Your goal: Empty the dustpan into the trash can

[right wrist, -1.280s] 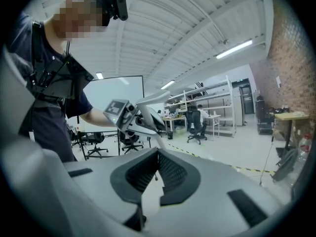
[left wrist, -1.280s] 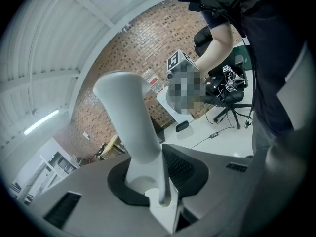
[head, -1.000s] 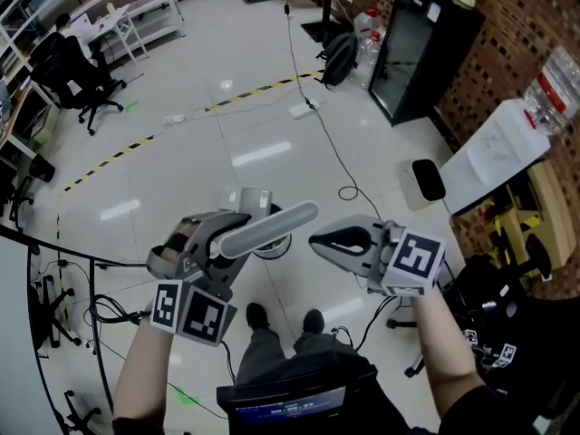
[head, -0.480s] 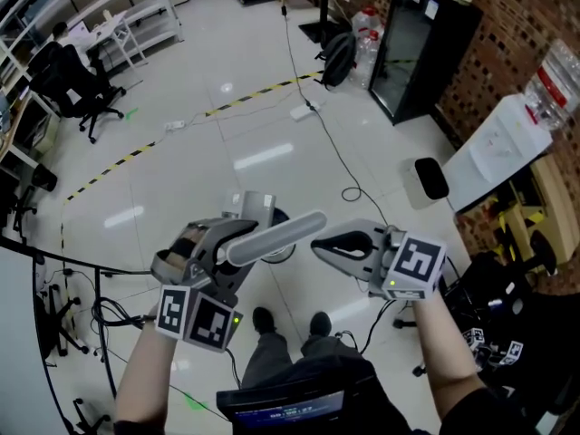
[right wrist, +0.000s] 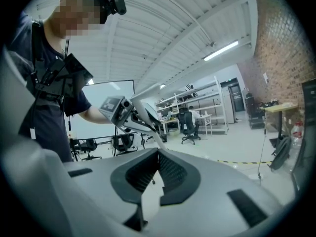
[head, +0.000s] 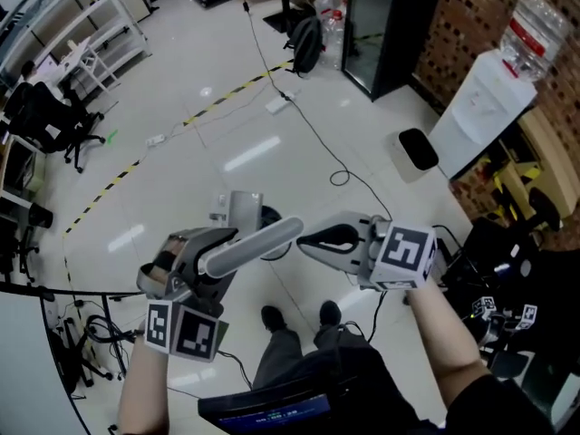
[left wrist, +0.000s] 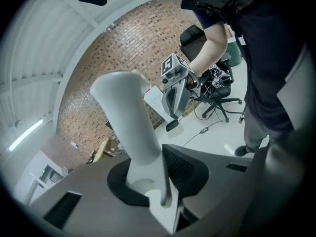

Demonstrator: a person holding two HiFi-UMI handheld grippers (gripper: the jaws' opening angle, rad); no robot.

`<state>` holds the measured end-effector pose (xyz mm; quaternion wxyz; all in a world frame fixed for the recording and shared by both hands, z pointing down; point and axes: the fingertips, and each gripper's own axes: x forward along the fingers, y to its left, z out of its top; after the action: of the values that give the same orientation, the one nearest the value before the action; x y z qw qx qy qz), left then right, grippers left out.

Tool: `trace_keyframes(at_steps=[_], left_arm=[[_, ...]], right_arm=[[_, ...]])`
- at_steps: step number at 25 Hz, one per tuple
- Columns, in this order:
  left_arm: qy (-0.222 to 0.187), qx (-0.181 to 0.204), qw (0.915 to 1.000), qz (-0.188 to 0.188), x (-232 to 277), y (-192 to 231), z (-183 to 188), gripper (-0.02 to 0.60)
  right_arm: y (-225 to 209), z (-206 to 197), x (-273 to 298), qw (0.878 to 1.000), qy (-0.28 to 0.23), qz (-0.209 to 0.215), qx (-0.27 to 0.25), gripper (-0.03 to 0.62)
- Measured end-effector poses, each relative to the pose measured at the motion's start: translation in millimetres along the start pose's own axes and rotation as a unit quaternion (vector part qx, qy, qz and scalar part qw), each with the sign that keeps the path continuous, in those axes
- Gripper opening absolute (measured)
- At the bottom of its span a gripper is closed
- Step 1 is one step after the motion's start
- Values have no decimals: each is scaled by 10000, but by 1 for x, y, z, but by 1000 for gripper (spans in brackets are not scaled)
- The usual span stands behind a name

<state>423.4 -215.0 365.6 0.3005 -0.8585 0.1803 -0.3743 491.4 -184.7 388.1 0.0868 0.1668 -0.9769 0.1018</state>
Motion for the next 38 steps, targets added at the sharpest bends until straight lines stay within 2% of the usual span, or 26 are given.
trace_keyframes(at_steps=[7,18,24,27,30,31,35,38], left_arm=[[12,131,9997,-224,13,-4,9,71],[34,410,9969,-674,30,-17,23,67],[40,389,9955,-862,41,-25,32,63],[7,349,9947,-972,44,-30,35,58],[-5,242,9948,-991,43,-29,36,57],[-13,215,9946,-1014,43,-30,36,57],[-34,154,9942,-1062,42,-36,35,52],[-44,125,9943,-1058,39,-36,33,51]], right_arm=[[-4,9,-18,9993,-352,-93,81,8],[-4,-1,-30,9980,-561,-206,186,8],[5,20,-53,9947,-991,-237,-126,9],[16,40,-69,9915,-1267,-185,-212,54],[20,41,-72,9942,-924,-254,-493,231],[18,41,-73,9942,-813,-367,-596,264],[5,54,-79,9893,-824,-767,-931,307],[9,67,-70,9870,-609,-678,-1322,308]])
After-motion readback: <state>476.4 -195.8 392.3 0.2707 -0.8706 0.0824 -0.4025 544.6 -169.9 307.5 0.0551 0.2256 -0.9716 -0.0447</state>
